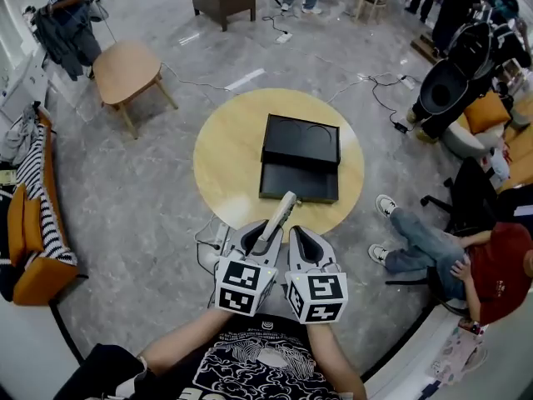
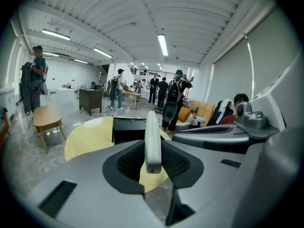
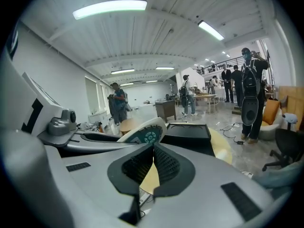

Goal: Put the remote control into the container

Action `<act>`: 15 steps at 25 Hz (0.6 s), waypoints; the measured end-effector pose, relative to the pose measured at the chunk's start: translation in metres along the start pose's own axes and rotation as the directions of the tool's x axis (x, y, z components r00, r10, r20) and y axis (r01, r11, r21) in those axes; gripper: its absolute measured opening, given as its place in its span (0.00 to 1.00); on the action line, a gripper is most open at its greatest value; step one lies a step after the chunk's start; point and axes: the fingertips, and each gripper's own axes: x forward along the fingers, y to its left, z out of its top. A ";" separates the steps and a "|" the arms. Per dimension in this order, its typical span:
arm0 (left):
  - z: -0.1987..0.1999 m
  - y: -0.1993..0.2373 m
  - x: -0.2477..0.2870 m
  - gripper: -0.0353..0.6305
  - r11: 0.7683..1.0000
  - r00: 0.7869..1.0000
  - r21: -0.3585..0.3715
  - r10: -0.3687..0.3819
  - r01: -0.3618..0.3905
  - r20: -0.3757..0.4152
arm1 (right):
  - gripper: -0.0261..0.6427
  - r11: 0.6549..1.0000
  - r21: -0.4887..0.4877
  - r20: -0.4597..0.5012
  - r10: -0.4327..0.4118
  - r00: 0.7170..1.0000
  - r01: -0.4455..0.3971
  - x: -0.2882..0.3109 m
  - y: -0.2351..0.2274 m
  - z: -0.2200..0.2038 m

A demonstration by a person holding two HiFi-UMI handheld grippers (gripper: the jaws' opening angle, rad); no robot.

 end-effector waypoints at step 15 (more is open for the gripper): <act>0.012 0.022 0.050 0.21 0.994 0.995 0.041 -0.095 0.097 -0.040 | 0.07 0.996 0.018 0.000 -0.089 0.996 0.089 0.041 -0.029 0.015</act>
